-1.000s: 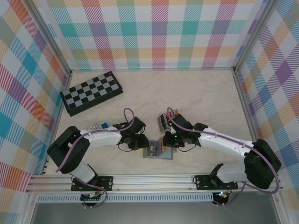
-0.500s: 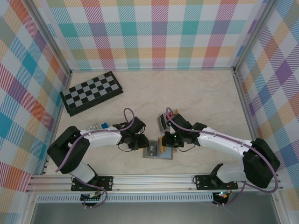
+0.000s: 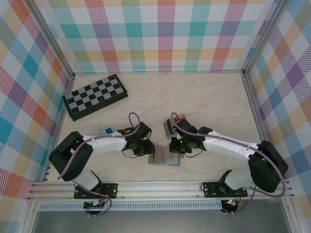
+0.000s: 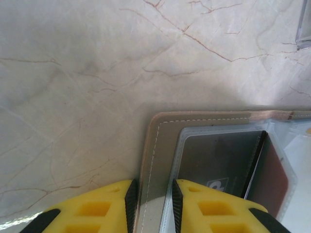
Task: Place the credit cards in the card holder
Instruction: Flip over the card slot in the card holder.
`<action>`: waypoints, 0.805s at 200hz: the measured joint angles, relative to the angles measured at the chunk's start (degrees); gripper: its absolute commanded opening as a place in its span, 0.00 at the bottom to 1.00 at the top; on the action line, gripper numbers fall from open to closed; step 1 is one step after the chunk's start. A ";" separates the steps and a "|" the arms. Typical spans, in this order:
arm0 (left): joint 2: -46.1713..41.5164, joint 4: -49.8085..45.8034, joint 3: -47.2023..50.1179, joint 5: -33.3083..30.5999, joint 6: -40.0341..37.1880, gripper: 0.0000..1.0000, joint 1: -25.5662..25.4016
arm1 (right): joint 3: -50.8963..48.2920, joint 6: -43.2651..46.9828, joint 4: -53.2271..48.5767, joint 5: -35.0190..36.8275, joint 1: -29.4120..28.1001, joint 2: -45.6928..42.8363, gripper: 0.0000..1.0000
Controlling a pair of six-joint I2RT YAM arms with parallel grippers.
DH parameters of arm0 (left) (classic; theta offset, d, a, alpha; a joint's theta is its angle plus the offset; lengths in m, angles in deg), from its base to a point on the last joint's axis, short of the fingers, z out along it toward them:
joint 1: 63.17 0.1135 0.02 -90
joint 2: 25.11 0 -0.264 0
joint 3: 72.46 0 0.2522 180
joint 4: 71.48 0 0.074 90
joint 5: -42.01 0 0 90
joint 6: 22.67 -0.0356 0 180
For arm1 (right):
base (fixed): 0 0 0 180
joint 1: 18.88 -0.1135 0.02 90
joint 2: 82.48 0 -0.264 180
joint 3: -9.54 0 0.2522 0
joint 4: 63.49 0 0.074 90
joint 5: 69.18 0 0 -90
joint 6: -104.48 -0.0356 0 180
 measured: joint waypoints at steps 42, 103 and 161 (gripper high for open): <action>-3.45 -1.60 1.40 -4.02 0.61 0.33 -0.68 | 0.37 -2.27 -8.81 10.56 0.00 -5.38 0.08; -12.50 -0.87 4.96 -7.28 1.95 0.47 -0.68 | -5.88 -2.47 4.15 4.59 0.00 -13.88 0.08; -6.99 4.04 5.07 -2.36 1.68 0.47 -0.68 | -13.94 -7.34 19.56 -2.38 -0.61 -7.30 0.08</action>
